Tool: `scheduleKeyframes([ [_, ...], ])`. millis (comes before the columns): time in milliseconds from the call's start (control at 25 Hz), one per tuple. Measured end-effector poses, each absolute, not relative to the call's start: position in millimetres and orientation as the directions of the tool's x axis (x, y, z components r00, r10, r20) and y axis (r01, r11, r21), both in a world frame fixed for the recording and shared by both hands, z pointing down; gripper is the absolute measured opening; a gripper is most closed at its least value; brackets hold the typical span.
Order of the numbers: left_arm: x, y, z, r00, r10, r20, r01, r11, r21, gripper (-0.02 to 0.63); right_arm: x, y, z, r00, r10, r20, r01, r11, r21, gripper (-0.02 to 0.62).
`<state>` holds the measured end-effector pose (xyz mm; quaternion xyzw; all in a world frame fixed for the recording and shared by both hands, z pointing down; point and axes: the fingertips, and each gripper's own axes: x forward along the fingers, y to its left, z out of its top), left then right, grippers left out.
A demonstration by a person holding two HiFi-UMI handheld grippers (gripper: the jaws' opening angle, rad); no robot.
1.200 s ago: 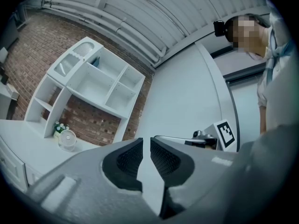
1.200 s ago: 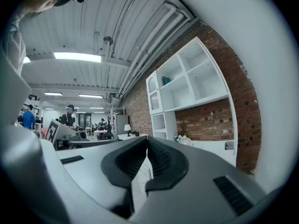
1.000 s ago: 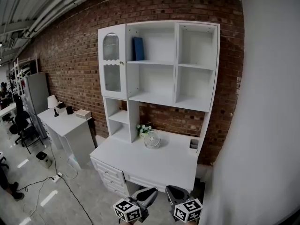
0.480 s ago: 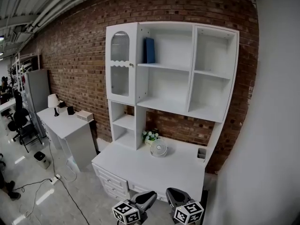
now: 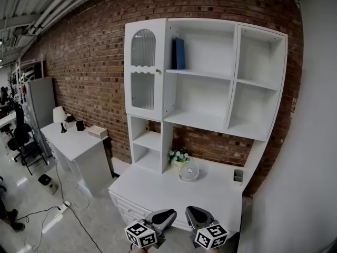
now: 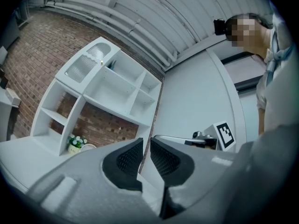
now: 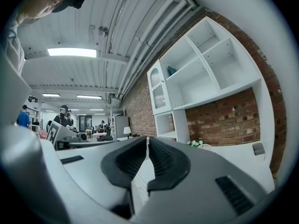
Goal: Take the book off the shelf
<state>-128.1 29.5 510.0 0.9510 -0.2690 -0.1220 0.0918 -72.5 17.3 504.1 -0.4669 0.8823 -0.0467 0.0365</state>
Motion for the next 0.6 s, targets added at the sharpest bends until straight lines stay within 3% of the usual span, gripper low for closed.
scheduleKeyframes([
  [600,-123,-50,499,0.847,-0.498,-0.186,-0.45,-0.858,0.248,0.049,-74,-66,491,-0.532,-0.847,-0.013,-0.841,0.53,-0.106,0.017],
])
